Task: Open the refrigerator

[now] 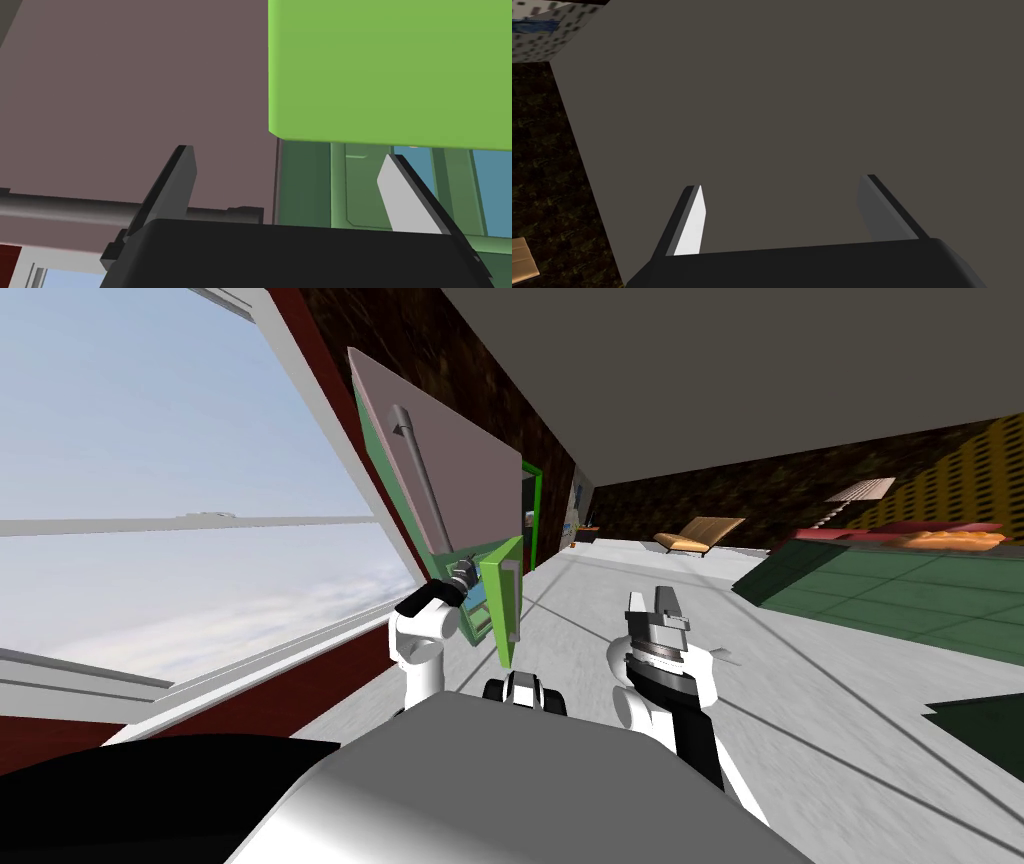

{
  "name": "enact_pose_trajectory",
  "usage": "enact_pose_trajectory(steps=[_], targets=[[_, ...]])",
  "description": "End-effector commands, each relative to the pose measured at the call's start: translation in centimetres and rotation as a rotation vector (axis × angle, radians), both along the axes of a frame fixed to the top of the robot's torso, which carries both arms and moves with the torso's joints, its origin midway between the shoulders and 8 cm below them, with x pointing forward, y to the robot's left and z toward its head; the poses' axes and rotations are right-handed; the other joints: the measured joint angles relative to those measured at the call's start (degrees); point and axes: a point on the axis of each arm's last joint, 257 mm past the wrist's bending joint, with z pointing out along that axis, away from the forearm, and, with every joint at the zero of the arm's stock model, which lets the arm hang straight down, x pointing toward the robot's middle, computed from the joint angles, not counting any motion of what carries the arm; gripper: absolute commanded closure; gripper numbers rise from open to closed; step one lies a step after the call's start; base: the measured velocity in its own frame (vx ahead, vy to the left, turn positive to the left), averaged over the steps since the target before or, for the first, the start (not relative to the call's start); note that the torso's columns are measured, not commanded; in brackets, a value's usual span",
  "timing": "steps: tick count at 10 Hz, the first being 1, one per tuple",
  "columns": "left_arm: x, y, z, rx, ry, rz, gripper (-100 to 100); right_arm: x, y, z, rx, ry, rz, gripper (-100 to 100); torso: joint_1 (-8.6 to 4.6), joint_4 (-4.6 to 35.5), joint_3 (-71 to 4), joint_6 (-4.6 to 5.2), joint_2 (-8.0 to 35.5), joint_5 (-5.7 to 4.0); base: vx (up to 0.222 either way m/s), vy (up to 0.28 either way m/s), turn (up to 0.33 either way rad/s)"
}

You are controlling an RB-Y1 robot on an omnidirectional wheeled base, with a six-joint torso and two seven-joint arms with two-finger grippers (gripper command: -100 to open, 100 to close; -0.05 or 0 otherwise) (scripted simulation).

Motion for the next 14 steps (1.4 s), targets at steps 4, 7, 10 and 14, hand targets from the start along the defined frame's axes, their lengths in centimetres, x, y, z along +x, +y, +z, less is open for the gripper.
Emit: enact_pose_trajectory(steps=[4,7,10,14], targets=[[2.3,-0.3,-1.6,0.070,0.094,-0.020,-100,0.0,0.0,0.0,0.000,0.000,0.000,0,-0.10,0.3,0.5,-0.03,0.7,-0.08,0.036,0.105,-0.034],[2.5,-1.1,-0.8,0.072,0.103,-0.040,-100,0.0,0.0,0.0,0.000,0.000,0.000,0,-0.29,0.3,0.2,0.06,0.4,-0.18,0.019,0.124,-0.028],[2.6,-2.1,0.2,0.070,0.105,-0.061,-100,0.0,0.0,0.0,0.000,0.000,0.000,0,-0.54,0.3,0.1,0.17,0.3,-0.30,0.023,0.099,-0.024],[2.5,-3.4,1.5,0.064,0.108,-0.090,-100,0.0,0.0,0.0,0.000,0.000,0.000,0,-0.58,0.3,-0.1,0.26,0.0,-0.35,0.026,0.104,-0.022]])
